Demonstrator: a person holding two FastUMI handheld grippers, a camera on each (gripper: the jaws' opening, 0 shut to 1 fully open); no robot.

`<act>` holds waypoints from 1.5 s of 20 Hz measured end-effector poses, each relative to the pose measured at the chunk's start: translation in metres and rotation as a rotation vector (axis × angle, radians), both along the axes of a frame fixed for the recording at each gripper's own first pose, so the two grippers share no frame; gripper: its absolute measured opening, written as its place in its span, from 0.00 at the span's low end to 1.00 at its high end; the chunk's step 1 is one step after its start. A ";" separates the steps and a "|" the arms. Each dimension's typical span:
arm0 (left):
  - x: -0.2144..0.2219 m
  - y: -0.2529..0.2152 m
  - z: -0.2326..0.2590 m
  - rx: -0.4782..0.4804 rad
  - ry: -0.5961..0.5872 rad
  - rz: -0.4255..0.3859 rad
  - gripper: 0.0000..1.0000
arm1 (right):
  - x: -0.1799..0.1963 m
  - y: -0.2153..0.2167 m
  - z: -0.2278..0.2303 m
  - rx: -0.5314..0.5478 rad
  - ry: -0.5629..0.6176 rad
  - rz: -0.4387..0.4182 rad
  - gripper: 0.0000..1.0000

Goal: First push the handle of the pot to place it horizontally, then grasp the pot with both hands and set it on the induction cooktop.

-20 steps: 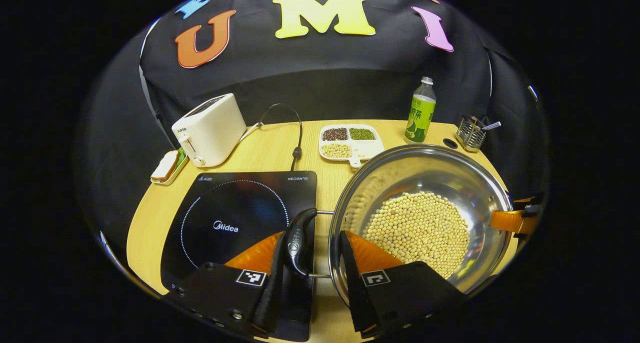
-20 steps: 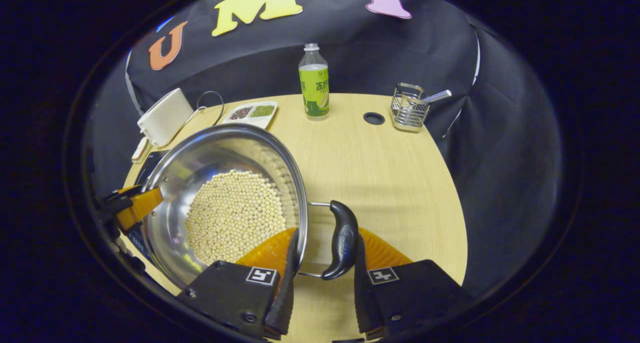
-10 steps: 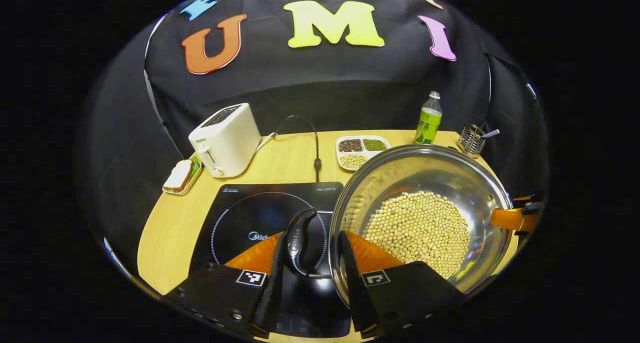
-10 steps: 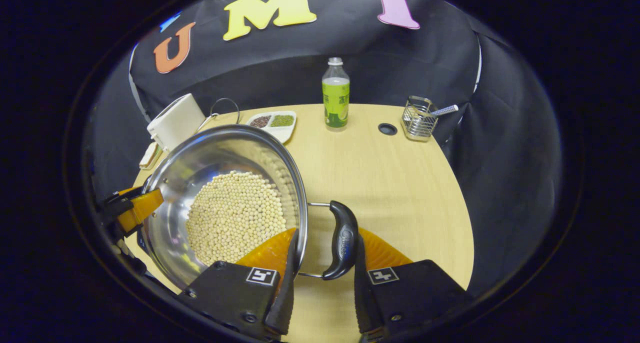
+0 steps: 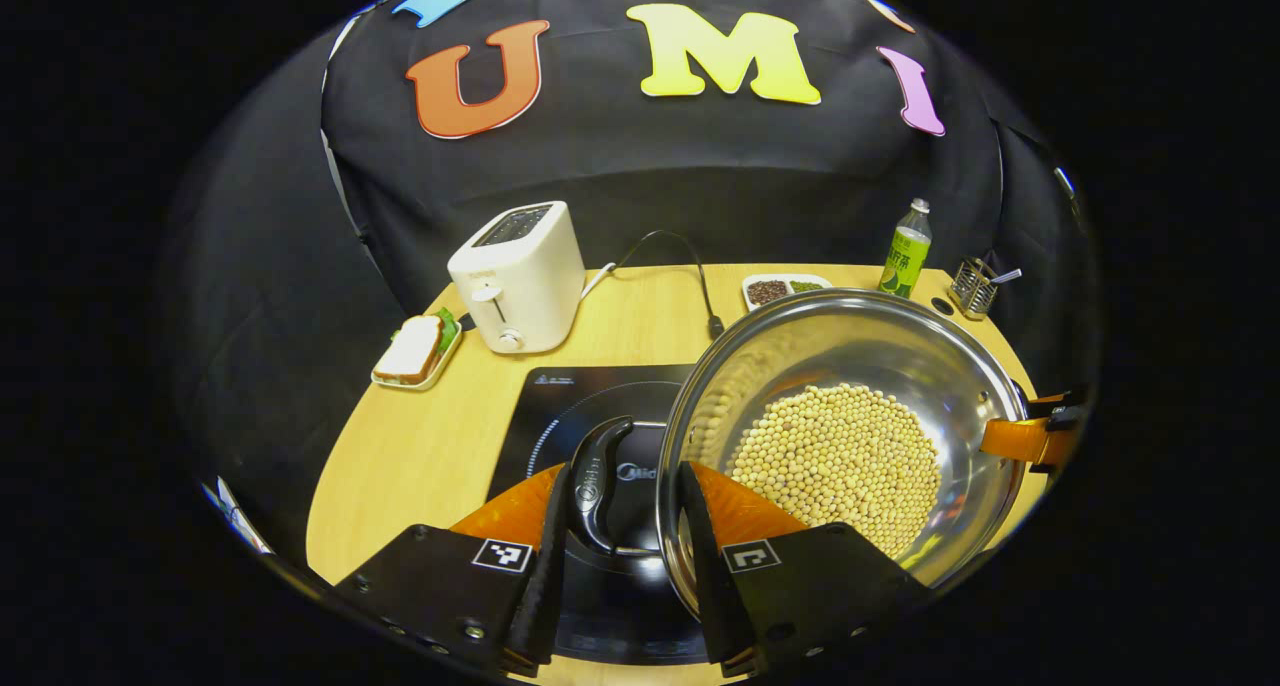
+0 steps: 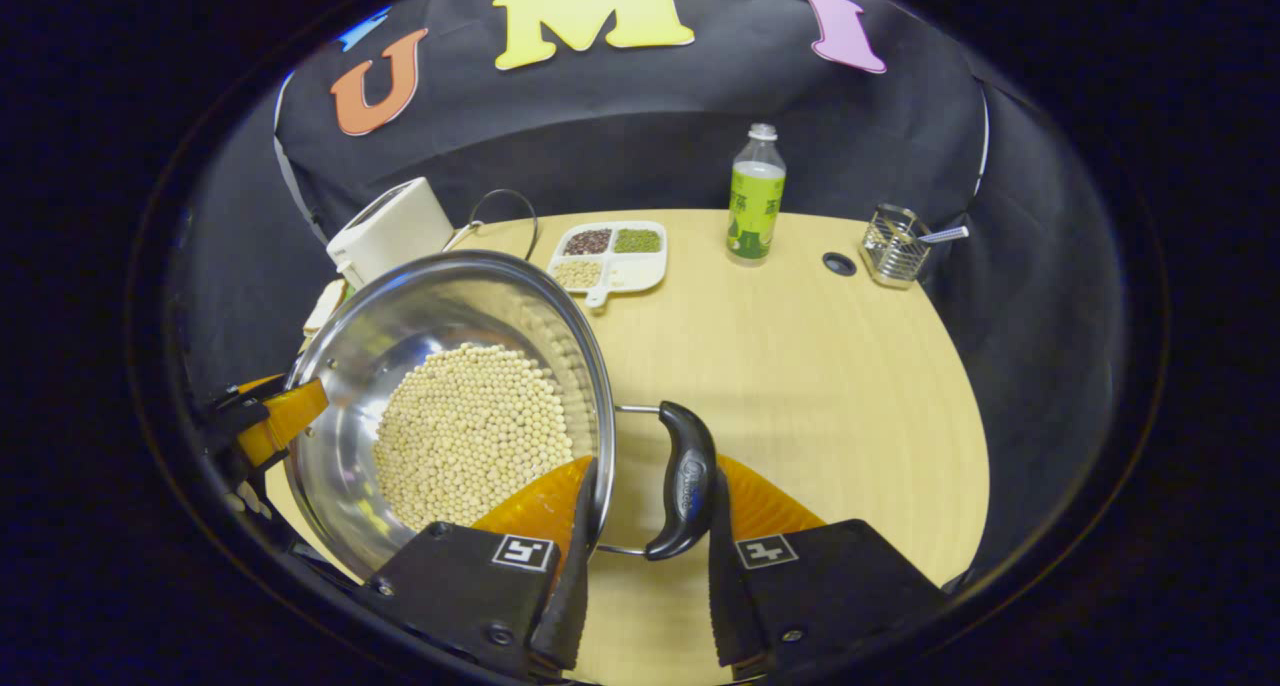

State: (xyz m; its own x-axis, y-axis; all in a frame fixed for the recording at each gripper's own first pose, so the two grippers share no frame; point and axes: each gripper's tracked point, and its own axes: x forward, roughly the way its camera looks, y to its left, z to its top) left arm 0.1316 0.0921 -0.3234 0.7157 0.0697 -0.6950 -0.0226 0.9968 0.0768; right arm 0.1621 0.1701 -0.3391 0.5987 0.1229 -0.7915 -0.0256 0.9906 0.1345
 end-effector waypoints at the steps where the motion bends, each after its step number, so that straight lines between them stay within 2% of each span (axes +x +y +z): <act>1: 0.000 0.008 -0.001 0.004 0.002 -0.002 0.54 | 0.000 0.009 0.000 0.002 0.005 0.000 0.50; 12: 0.016 0.091 -0.010 0.030 0.030 0.016 0.54 | 0.015 0.095 -0.009 0.018 0.039 -0.003 0.50; 17: 0.019 0.110 -0.016 0.039 0.042 0.039 0.54 | 0.024 0.120 -0.016 0.011 0.056 0.008 0.50; 25: 0.025 0.123 -0.034 0.036 0.070 0.034 0.54 | 0.027 0.128 -0.025 0.009 0.069 -0.015 0.50; 30: 0.024 0.124 -0.041 0.000 0.063 0.039 0.54 | 0.028 0.127 -0.024 -0.003 0.052 -0.024 0.51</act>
